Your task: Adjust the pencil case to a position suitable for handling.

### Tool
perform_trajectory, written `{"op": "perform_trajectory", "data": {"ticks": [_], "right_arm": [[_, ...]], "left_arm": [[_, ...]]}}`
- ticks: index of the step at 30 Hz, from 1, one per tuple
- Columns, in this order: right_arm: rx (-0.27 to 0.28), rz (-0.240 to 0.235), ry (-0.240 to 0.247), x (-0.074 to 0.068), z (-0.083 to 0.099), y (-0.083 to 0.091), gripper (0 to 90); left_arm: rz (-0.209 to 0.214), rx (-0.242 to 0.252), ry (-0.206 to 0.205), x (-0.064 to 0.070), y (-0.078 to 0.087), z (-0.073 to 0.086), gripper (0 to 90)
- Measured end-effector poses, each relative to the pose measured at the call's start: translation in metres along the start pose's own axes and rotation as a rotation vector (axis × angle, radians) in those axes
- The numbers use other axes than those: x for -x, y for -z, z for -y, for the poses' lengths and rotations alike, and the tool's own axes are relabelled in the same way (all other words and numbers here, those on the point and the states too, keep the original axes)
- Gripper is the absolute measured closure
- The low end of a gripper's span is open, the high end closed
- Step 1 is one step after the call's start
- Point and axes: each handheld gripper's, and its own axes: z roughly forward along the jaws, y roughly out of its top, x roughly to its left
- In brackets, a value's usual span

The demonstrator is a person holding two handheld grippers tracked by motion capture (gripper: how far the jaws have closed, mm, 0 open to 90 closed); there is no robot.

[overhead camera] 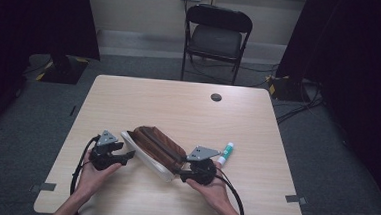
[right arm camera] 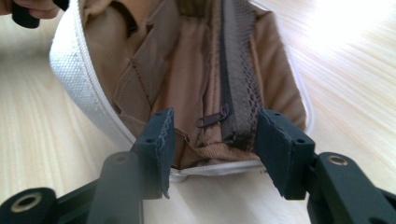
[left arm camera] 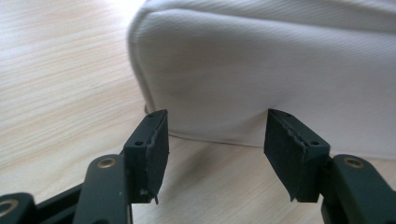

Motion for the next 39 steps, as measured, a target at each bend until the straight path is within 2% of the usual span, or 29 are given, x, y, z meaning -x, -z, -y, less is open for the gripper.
{"op": "perform_trajectory", "data": {"ticks": [3, 8, 10, 12, 20, 22, 25, 27, 33, 34, 38, 39], "right_arm": [[0.0, -0.021, 0.009, -0.007, -0.001, -0.003, 45.2], [-0.002, -0.046, 0.01, -0.016, -0.002, -0.009, 45.0], [-0.002, -0.052, 0.009, -0.018, -0.002, -0.012, 45.3], [-0.012, -0.072, 0.013, -0.024, -0.004, -0.023, 46.0], [0.011, -0.078, 0.033, -0.035, -0.017, -0.044, 45.2], [0.008, -0.089, 0.025, -0.034, -0.019, -0.048, 44.0], [0.008, -0.09, 0.013, -0.031, -0.019, -0.048, 42.2], [0.015, -0.083, 0.008, -0.029, -0.019, -0.046, 41.5], [0.026, -0.055, -0.017, -0.017, -0.016, -0.03, 39.7], [0.023, -0.036, -0.028, -0.01, -0.012, -0.021, 39.2], [0.023, -0.016, -0.049, -0.001, -0.006, -0.01, 38.9], [0.017, 0.006, -0.069, 0.008, -0.001, -0.003, 38.3]], "left_arm": [[0.018, 0.01, -0.023, 0.007, 0.0, -0.003, 40.8], [0.035, 0.03, -0.028, 0.013, -0.002, -0.006, 41.1], [0.035, 0.04, -0.031, 0.013, -0.001, -0.006, 41.1], [0.032, 0.083, -0.033, 0.009, 0.001, -0.006, 40.8], [0.026, 0.1, -0.015, 0.004, 0.003, -0.006, 39.7], [0.032, 0.119, -0.026, 0.003, 0.005, -0.006, 36.4], [0.023, 0.12, -0.036, 0.002, 0.007, -0.006, 33.4], [0.05, 0.125, -0.008, 0.001, 0.008, -0.005, 32.7], [0.077, 0.143, 0.023, -0.001, 0.019, -0.006, 31.7], [0.093, 0.156, 0.042, -0.002, 0.022, -0.006, 30.5], [0.112, 0.166, 0.054, -0.002, 0.026, -0.008, 29.6], [0.12, 0.169, 0.059, -0.002, 0.028, -0.01, 29.4]]}}
